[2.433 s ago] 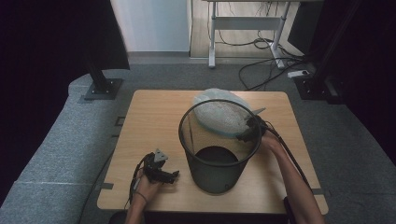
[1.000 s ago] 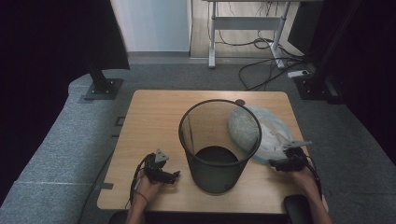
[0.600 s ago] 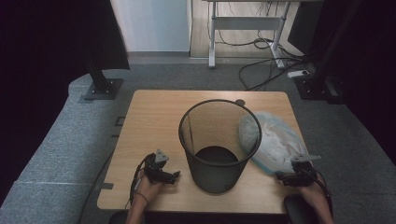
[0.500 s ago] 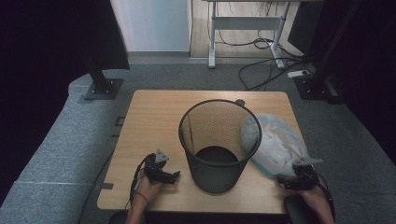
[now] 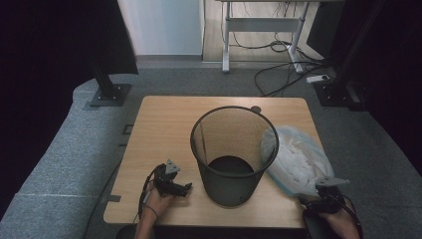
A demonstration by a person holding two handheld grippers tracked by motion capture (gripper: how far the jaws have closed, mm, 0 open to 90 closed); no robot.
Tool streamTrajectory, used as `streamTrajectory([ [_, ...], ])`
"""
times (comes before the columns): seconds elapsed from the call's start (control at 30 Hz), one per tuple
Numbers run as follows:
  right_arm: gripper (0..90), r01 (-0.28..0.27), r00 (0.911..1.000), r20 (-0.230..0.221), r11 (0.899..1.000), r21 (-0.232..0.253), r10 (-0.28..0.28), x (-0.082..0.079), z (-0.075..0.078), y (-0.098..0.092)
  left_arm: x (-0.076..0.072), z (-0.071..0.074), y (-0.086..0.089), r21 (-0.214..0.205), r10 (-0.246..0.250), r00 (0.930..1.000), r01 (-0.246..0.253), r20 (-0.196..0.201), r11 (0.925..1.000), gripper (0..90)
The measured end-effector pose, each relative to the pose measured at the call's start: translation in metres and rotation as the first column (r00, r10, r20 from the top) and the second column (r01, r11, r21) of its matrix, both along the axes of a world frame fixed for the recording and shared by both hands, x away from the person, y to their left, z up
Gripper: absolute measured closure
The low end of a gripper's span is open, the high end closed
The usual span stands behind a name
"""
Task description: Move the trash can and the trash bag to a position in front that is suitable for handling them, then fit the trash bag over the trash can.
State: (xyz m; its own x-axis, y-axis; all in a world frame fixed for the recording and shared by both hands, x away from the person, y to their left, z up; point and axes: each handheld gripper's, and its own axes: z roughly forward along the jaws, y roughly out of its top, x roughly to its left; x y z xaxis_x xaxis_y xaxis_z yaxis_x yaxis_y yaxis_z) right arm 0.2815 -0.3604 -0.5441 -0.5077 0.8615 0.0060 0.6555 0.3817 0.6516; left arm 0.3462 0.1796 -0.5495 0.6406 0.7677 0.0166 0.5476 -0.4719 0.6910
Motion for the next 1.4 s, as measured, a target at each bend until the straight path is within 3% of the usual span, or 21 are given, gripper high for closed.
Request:
streamTrajectory([
  [0.03,11.2,-0.003,1.0000,-0.004,1.000,0.011,0.004,0.000,0.001,0.000,0.000,0.000,0.000,0.000,0.000,1.0000,0.000,0.000,1.0000,0.0],
  [0.07,0.3,-0.004,0.9999,-0.011,1.000,0.025,0.004,0.000,0.002,0.000,0.000,0.000,0.000,0.000,0.000,1.0000,0.000,0.000,1.0000,0.0],
  [0.3,0.0,-0.022,0.9997,-0.012,0.999,0.038,0.023,-0.003,0.018,0.005,0.000,0.000,0.000,0.000,0.000,1.0000,0.000,0.000,1.0000,0.0],
  [0.43,0.0,-0.043,0.9990,0.011,0.999,0.032,0.043,-0.003,0.035,0.009,0.000,0.000,0.000,0.000,0.000,1.0000,0.000,0.000,1.0000,0.0],
  [0.6,0.0,-0.052,0.9979,0.041,0.997,0.065,0.049,0.002,0.058,0.009,0.000,0.000,0.000,0.000,0.000,1.0000,0.000,-0.001,1.0000,0.0],
  [0.77,0.0,-0.029,0.9957,0.089,0.997,0.069,0.023,0.029,0.080,0.010,0.000,0.000,0.000,0.000,-0.001,1.0000,0.001,0.000,1.0000,0.0],
  [0.93,0.0,-0.027,0.9943,0.105,0.996,0.087,0.017,0.064,0.090,0.019,0.000,0.000,0.000,0.000,-0.002,1.0000,0.002,-0.001,1.0000,0.0],
  [1.03,0.0,-0.025,0.9949,0.100,0.997,0.068,0.018,0.085,0.090,0.027,0.000,0.000,0.000,-0.001,-0.002,1.0000,0.002,-0.001,1.0000,0.0],
  [1.13,0.0,-0.021,0.9980,0.060,0.999,0.039,0.019,0.105,0.081,0.036,0.000,0.000,0.000,0.000,-0.002,1.0000,0.002,-0.001,1.0000,0.0],
  [1.4,0.0,0.008,0.9985,-0.053,0.999,-0.032,-0.010,0.143,0.032,0.040,0.000,0.000,0.000,-0.001,-0.003,1.0000,0.003,-0.001,1.0000,0.0],
])
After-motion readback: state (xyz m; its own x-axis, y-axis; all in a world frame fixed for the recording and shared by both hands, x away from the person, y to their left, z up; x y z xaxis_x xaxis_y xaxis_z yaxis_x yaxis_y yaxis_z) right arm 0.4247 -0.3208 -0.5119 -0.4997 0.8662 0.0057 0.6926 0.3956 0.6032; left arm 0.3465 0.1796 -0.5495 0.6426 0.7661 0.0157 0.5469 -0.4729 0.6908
